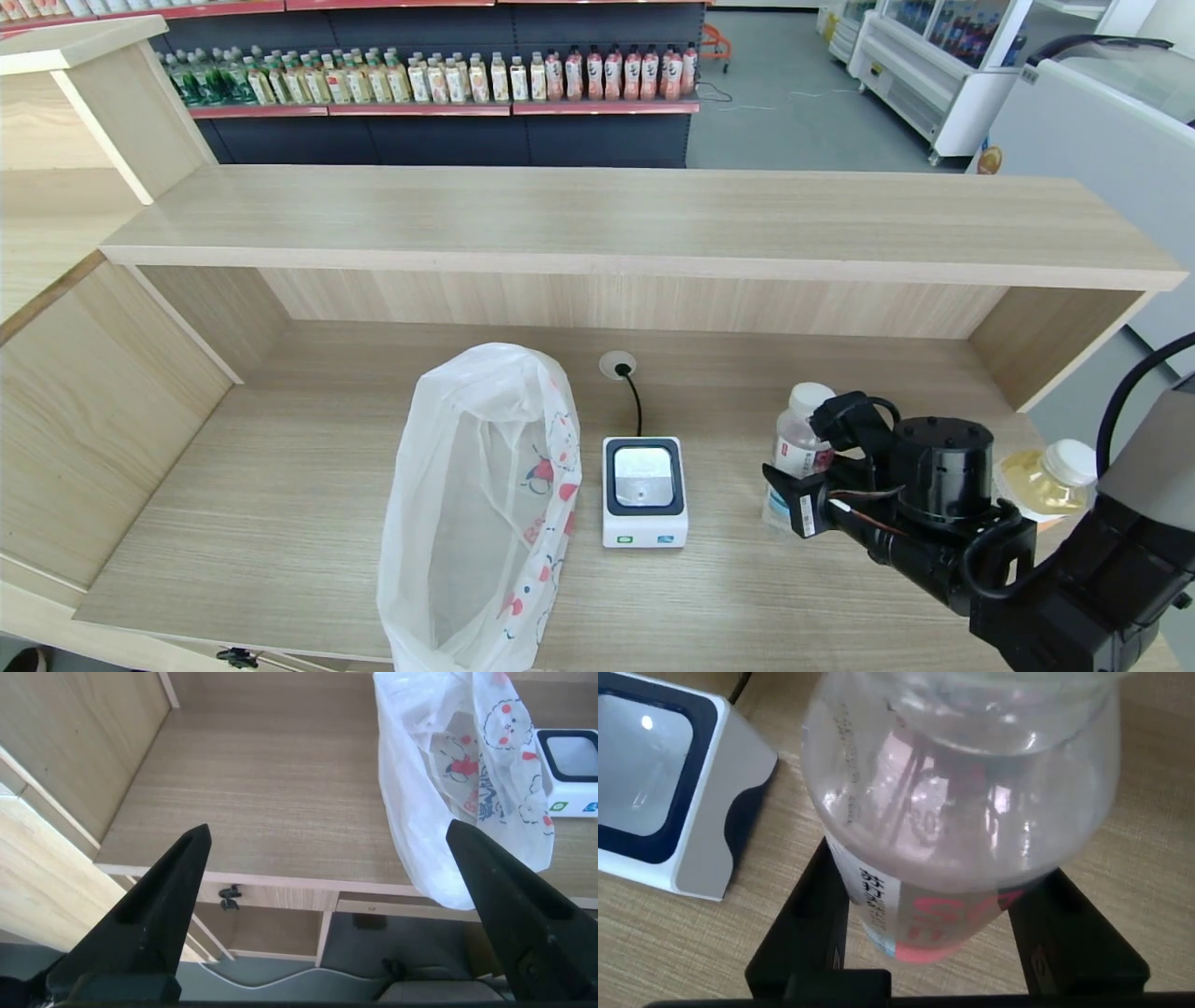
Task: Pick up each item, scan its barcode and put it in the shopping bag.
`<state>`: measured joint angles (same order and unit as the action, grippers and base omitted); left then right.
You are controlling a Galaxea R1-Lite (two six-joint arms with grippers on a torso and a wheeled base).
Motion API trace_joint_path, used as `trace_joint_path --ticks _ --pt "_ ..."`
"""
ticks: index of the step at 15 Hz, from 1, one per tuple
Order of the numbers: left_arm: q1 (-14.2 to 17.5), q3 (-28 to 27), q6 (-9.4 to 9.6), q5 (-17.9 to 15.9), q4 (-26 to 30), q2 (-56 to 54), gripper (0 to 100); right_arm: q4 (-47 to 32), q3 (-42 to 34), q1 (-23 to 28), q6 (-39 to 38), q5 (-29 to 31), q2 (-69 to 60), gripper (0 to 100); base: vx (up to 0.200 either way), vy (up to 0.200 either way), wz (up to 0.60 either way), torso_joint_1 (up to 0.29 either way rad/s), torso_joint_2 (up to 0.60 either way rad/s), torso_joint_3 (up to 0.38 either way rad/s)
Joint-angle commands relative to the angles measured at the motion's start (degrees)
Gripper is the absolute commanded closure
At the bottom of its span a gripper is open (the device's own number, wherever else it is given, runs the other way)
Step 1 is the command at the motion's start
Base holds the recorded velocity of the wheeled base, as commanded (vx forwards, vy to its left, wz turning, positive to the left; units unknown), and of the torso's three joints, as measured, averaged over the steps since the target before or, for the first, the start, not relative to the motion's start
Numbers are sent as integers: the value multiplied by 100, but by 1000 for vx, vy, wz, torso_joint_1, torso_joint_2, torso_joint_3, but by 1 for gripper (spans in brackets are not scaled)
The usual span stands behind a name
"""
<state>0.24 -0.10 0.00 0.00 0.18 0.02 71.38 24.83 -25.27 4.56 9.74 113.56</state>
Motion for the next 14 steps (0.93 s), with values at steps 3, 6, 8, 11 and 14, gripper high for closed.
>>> trace_joint_path --ticks 3,6,8,11,14 --pt "2 1 0 0 -1 -2 0 -168 -57 128 -825 -974 -1169 100 0 0 0 0 0 0" --pt "2 1 0 0 -1 -2 0 -502 -339 497 -1581 -3224 -2276 100 0 0 0 0 0 0" --pt "2 1 0 0 -1 -2 0 -519 -339 629 -1809 -4349 -2496 100 0 0 0 0 0 0" --pt "2 1 0 0 -1 -2 0 -502 -391 655 -1801 -5623 -2575 100 0 0 0 0 0 0" --pt "2 1 0 0 -1 -2 0 -519 -471 374 -1739 -6160 -2602 100 0 0 0 0 0 0"
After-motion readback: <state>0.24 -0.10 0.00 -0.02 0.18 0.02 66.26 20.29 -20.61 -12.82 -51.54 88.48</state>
